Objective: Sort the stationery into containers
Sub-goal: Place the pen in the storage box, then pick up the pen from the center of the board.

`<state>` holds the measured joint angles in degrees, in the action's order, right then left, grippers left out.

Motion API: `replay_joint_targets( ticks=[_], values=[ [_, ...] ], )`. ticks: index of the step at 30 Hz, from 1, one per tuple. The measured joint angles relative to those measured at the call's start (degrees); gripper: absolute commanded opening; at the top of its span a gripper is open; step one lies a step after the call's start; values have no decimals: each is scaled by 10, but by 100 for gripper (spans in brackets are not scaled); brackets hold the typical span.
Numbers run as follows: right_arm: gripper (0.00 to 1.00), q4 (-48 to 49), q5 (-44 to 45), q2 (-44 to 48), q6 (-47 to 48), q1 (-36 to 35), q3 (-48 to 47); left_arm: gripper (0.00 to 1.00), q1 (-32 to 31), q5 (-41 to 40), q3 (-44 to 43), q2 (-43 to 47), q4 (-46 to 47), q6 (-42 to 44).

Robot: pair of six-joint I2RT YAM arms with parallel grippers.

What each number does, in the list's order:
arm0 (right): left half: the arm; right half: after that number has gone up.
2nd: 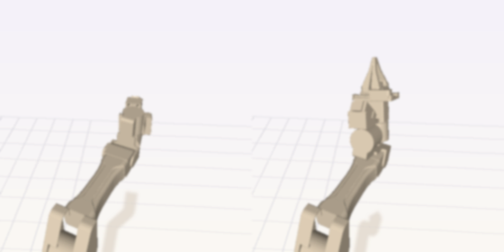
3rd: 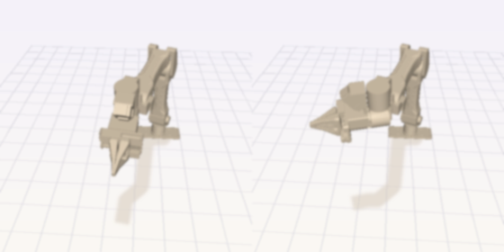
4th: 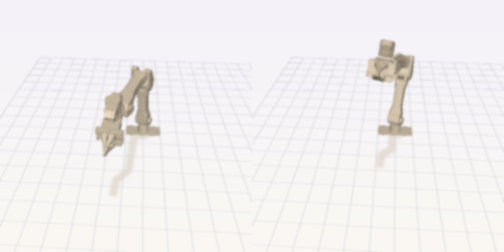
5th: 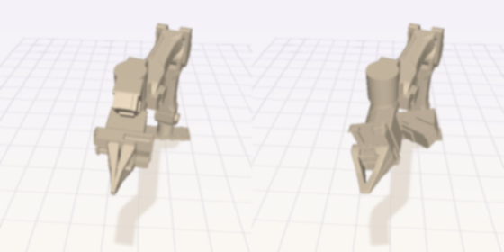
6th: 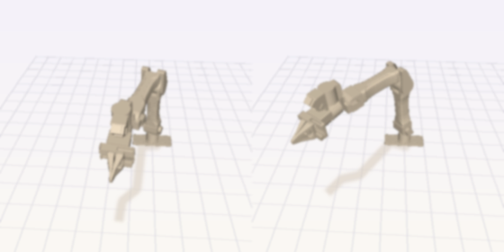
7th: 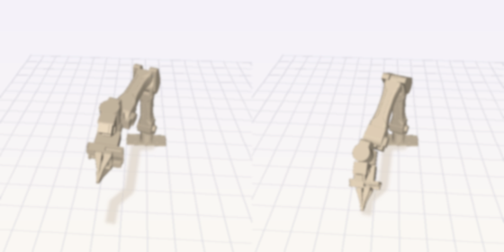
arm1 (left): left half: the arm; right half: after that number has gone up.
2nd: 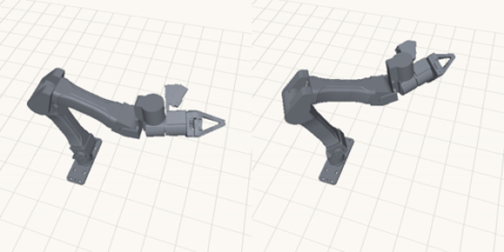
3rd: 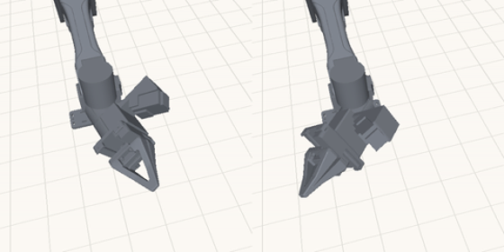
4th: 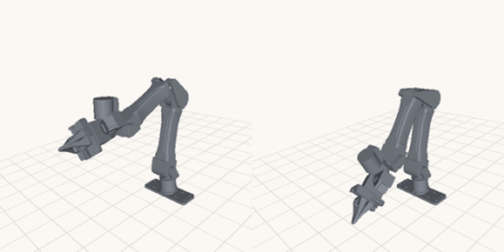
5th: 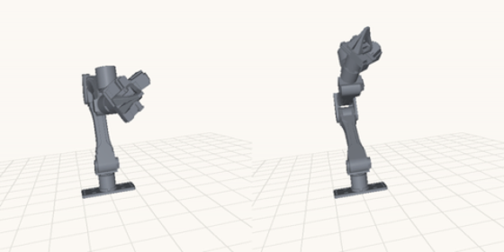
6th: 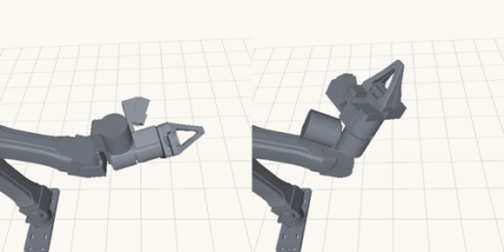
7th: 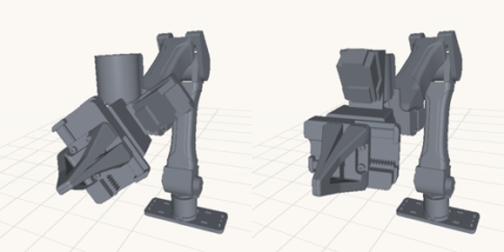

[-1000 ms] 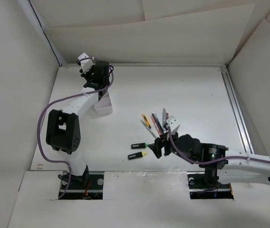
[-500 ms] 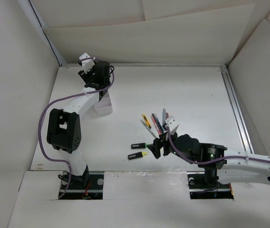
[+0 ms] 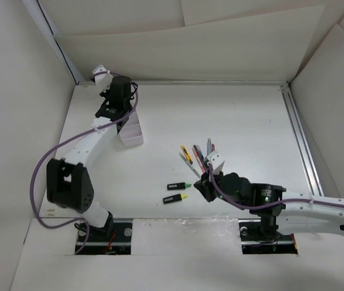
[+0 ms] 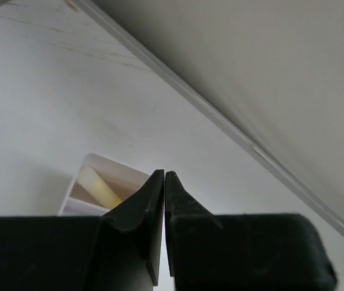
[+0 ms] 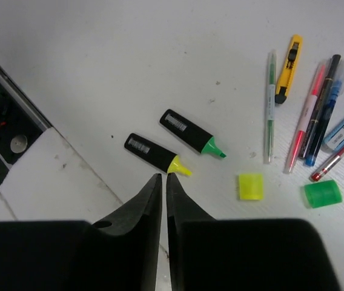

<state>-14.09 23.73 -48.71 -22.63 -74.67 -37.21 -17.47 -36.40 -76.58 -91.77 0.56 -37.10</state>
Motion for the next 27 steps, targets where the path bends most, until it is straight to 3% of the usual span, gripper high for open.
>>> replay_joint_targets(
  ticks=[3, 6, 12, 14, 20, 27],
  values=[
    [10, -12, -2, -1, -4, 0, 7, 0, -9, 74, 63, 95, 6, -32],
    [17, -25, -5, -17, -12, 0, 7, 0, -30, 154, 157, 189, 18, -56],
    [50, -39, -10, -101, -24, 0, 6, 0, -42, 296, 356, 296, -1, -73],
    [57, -44, -8, -136, -26, 0, 1, 5, -42, 334, 401, 329, -26, -74],
    [63, -40, -8, -242, -16, 0, -43, 21, -42, 410, 456, 443, -66, -76],
    [70, -17, -42, -337, 40, 0, -71, 25, -42, 431, 461, 542, -106, -78]
  ],
)
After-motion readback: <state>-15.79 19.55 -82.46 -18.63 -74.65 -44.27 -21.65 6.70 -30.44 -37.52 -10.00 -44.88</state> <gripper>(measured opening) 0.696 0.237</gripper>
